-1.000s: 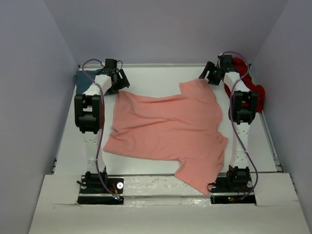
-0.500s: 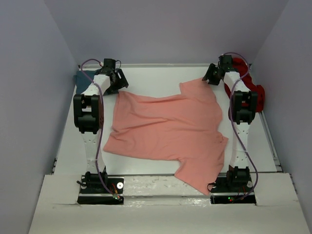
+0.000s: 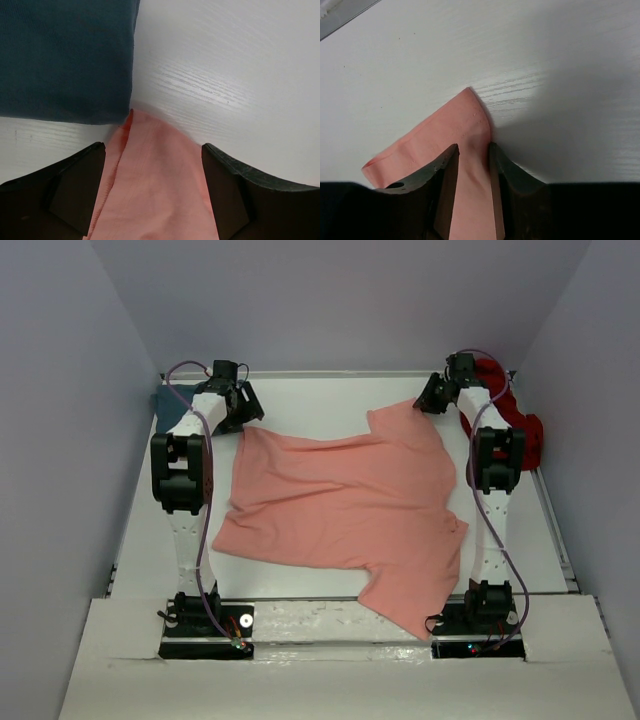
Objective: Fold and stack the t-shirts
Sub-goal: Flatten the tshirt out
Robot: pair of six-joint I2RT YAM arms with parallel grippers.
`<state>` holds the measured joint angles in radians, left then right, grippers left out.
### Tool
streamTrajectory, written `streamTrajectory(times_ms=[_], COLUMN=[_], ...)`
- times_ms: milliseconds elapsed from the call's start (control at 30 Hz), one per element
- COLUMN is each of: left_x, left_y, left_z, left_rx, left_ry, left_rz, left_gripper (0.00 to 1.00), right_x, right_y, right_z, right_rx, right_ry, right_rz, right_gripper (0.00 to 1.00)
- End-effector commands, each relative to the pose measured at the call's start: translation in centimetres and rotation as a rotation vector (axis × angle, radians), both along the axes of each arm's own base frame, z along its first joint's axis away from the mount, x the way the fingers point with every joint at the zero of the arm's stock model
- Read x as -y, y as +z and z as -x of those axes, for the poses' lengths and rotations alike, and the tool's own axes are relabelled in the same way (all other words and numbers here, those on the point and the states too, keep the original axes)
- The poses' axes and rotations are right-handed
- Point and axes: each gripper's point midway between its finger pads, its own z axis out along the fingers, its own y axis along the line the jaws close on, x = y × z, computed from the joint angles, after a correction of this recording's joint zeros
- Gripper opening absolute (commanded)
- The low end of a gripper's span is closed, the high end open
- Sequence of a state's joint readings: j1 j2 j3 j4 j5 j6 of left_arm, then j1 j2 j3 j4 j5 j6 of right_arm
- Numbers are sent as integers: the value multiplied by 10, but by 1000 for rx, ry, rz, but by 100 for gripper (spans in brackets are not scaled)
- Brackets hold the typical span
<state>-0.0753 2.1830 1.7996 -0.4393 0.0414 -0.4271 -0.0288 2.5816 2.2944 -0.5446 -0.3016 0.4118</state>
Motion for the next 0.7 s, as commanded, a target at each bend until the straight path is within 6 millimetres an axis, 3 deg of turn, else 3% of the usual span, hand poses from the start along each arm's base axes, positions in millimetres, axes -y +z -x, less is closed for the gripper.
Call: streamTrajectory(times_ms=[0, 100, 133, 400, 667], left_x=[-5, -6, -5, -9, -15], left_y=[48, 46, 45, 39, 8], left_z=[-3, -4, -4, 0, 5], left_rx=[85, 83, 80, 58, 0], left_ry=[-7, -6, -9, -9, 4], left_rz=[8, 10, 13, 45, 101], left_gripper=[87, 87, 87, 87, 88], right_x=[-17, -17, -16, -13, -13], right_y=[-32, -37, -38, -29, -20], right_z=[22, 26, 27, 25, 21], right_rx=[-123, -142, -146, -133, -113], right_ry=[31, 31, 28, 17, 12], right_rz=[-16, -14, -13, 6, 5], right_gripper=[31, 15, 0, 0, 0])
